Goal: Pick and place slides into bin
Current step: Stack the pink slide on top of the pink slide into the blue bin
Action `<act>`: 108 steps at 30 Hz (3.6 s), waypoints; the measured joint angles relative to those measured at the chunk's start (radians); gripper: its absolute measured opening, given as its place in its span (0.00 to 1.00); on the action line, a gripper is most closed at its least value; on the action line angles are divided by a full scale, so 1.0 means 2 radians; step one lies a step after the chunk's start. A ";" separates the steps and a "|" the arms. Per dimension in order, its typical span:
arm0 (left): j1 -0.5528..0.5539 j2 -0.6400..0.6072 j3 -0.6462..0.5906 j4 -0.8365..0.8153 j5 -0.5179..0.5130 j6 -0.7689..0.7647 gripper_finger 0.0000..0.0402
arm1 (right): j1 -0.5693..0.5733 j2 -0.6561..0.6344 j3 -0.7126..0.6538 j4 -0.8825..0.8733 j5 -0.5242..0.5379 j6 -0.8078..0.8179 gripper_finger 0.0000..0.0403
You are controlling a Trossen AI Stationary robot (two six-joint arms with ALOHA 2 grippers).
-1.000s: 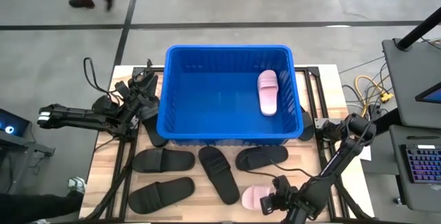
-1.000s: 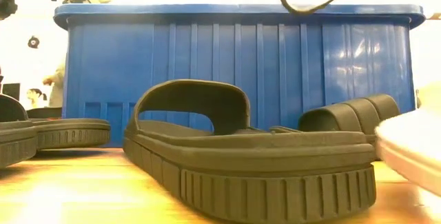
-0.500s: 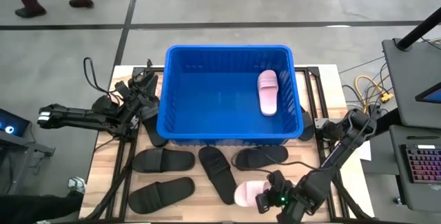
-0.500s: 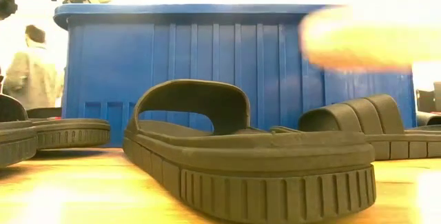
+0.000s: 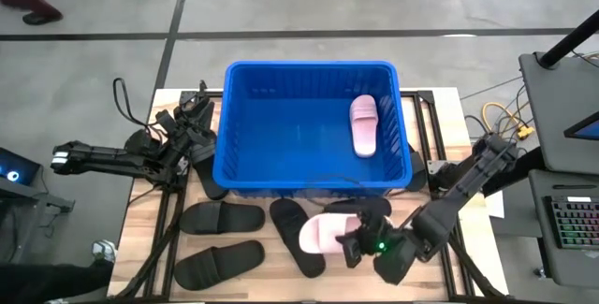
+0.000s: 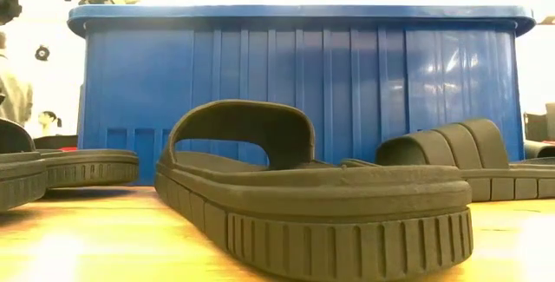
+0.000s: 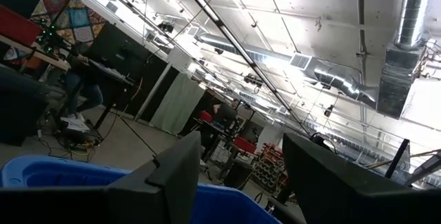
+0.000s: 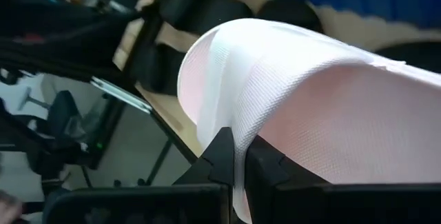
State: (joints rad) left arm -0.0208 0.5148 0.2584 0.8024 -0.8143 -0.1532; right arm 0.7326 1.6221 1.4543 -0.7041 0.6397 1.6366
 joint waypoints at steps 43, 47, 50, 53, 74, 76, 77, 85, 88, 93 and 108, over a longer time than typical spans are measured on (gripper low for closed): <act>0.000 0.012 0.061 -0.002 0.231 0.020 0.48 | -0.322 -0.105 0.138 -0.081 -0.208 -0.450 0.02; 0.000 0.031 0.092 -0.024 0.256 0.074 0.48 | -0.369 -0.105 0.138 -0.089 -0.267 -0.473 0.02; 0.000 0.051 0.129 -0.078 0.257 0.108 0.48 | -0.405 -0.105 0.138 -0.089 -0.318 -0.484 0.02; 0.000 0.079 0.171 -0.141 0.257 0.141 0.48 | -0.439 -0.106 0.138 -0.089 -0.364 -0.499 0.02; 0.001 0.262 0.391 -0.297 0.205 0.376 0.77 | -0.611 -0.106 0.138 -0.124 -0.630 -0.531 0.02; 0.001 0.279 0.406 -0.304 0.204 0.394 0.78 | -0.617 -0.105 0.138 -0.138 -0.638 -0.531 0.02; 0.001 0.286 0.410 -0.306 0.205 0.402 0.78 | -0.619 -0.104 0.138 -0.144 -0.641 -0.531 0.02; 0.001 0.340 0.442 -0.303 0.204 0.488 0.78 | -0.623 -0.092 0.138 -0.172 -0.688 -0.515 0.02; 0.001 0.364 0.446 -0.304 0.204 0.544 0.78 | -0.623 -0.088 0.138 -0.174 -0.703 -0.502 0.02; 0.001 0.393 0.459 -0.300 0.204 0.594 0.78 | -0.623 -0.086 0.138 -0.182 -0.704 -0.497 0.02; 0.000 0.452 0.555 -0.421 0.219 0.528 0.78 | -0.623 -0.068 0.138 -0.205 -0.700 -0.515 0.02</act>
State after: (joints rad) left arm -0.0204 1.4194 1.3681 -0.0399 -0.3763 0.9026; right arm -0.5133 1.4871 1.7294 -1.1147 -0.7593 0.6069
